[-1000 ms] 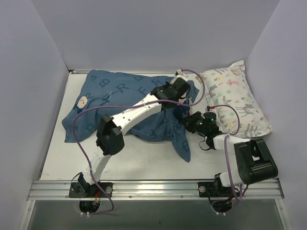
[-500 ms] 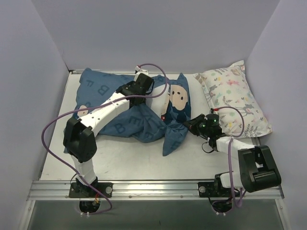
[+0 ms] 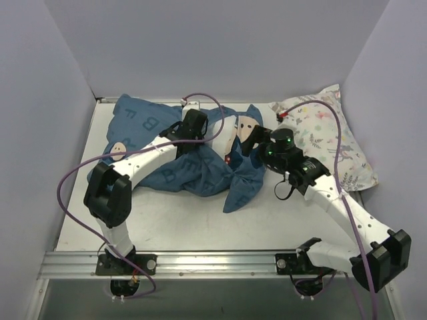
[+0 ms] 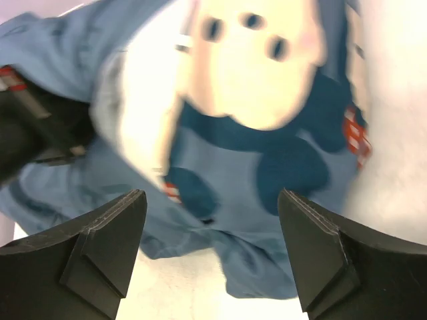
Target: Remove the pillowcase from the pillow
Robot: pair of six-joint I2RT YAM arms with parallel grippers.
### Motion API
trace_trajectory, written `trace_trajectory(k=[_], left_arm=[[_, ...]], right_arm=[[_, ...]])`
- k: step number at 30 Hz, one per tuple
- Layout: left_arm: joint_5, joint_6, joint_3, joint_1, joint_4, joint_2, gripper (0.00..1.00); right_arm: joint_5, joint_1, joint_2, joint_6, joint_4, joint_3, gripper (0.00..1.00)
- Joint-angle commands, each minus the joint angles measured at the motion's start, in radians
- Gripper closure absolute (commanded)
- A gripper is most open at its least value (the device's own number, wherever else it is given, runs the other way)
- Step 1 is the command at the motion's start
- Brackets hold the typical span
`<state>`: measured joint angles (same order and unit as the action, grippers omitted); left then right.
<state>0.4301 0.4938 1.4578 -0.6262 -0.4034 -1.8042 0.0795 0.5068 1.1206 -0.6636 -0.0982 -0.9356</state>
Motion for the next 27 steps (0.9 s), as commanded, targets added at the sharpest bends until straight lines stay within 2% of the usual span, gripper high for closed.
trace_trajectory(k=[1, 5, 7, 9, 10, 11, 12, 14, 18, 19, 20, 23, 26, 27], left_arm=[[-0.191, 0.071, -0.051, -0.023, -0.023, -0.026, 1.0], [-0.195, 0.078, -0.054, -0.021, -0.014, -0.029, 1.0], [-0.197, 0.088, -0.054, -0.017, -0.012, -0.032, 1.0], [-0.214, 0.101, -0.053, -0.003, -0.008, -0.043, 1.0], [-0.218, 0.11, -0.054, -0.001, -0.009, -0.047, 1.0], [-0.224, 0.114, -0.054, 0.011, -0.008, -0.056, 1.0], [-0.234, 0.117, -0.056, 0.017, -0.009, -0.061, 1.0], [-0.243, 0.137, -0.065, 0.042, -0.002, -0.064, 1.0], [-0.28, 0.155, -0.091, 0.072, 0.032, -0.067, 1.0], [-0.281, 0.16, -0.094, 0.075, 0.034, -0.067, 1.0], [-0.281, 0.161, -0.093, 0.08, 0.035, -0.07, 1.0], [-0.278, 0.169, -0.105, 0.097, 0.037, -0.07, 1.0], [-0.274, 0.164, -0.123, 0.121, 0.037, -0.066, 1.0], [-0.272, 0.166, -0.129, 0.131, 0.038, -0.064, 1.0]], right_arm=[[0.132, 0.079, 0.178, 0.124, -0.21, -0.156, 0.19], [0.166, 0.131, 0.392, 0.171, -0.293, -0.378, 0.2], [0.193, 0.13, 0.483, 0.18, -0.331, -0.417, 0.23], [0.195, 0.11, 0.518, 0.191, -0.351, -0.419, 0.33], [0.187, 0.099, 0.518, 0.191, -0.357, -0.404, 0.4], [0.186, 0.089, 0.507, 0.185, -0.357, -0.381, 0.68], [0.189, 0.061, 0.487, 0.168, -0.357, -0.314, 0.78], [0.189, 0.024, 0.406, 0.159, -0.345, -0.231, 0.89], [0.086, -0.14, 0.271, 0.13, -0.264, -0.011, 0.91], [0.053, -0.213, 0.234, 0.11, -0.235, 0.082, 0.91], [-0.039, -0.246, 0.225, 0.096, -0.206, 0.122, 0.91], [-0.163, -0.352, 0.229, 0.036, -0.08, 0.271, 0.93], [-0.199, -0.398, 0.275, 0.016, -0.009, 0.317, 0.96], [-0.201, -0.401, 0.295, 0.015, 0.009, 0.32, 0.94]])
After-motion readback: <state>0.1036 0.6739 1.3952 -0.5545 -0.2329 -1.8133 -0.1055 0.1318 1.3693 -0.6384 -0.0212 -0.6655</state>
